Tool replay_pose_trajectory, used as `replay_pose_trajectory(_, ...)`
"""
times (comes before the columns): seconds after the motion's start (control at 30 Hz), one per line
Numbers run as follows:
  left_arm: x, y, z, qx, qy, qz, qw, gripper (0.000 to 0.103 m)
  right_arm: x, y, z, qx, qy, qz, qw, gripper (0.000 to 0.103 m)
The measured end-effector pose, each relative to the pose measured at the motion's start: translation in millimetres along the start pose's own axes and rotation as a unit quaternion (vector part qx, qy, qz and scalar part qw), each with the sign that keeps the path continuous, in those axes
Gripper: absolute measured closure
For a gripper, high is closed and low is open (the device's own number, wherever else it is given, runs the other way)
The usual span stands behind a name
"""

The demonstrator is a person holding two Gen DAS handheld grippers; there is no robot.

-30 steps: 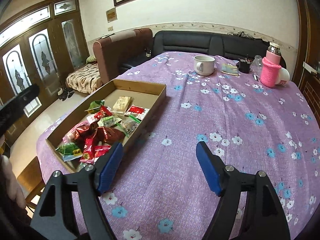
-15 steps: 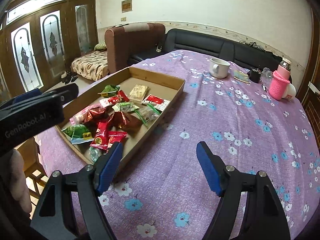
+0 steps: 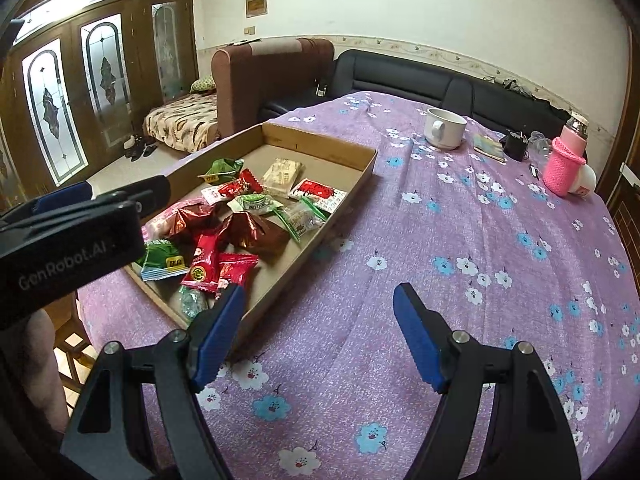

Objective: Organize snacks

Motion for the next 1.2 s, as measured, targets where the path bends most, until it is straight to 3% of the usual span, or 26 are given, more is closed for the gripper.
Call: replay_pose_trajectory(1.2, 3, 11, -1, 0.001, -0.004, -0.019, 0.9998, 0.016, 1, 7, -8, -0.009, -0.01, -0.012, 1.0, 0.025)
Point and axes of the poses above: each gripper's, at about its wrist camera, not at the fingertips, and y roughly the way its jaws point, z to its right, x to its underside, the point moved 1 cm from there along y, roughly the way its jaws point, and after that the axes turned 7 degrees about -z, right-handed, at the moved point
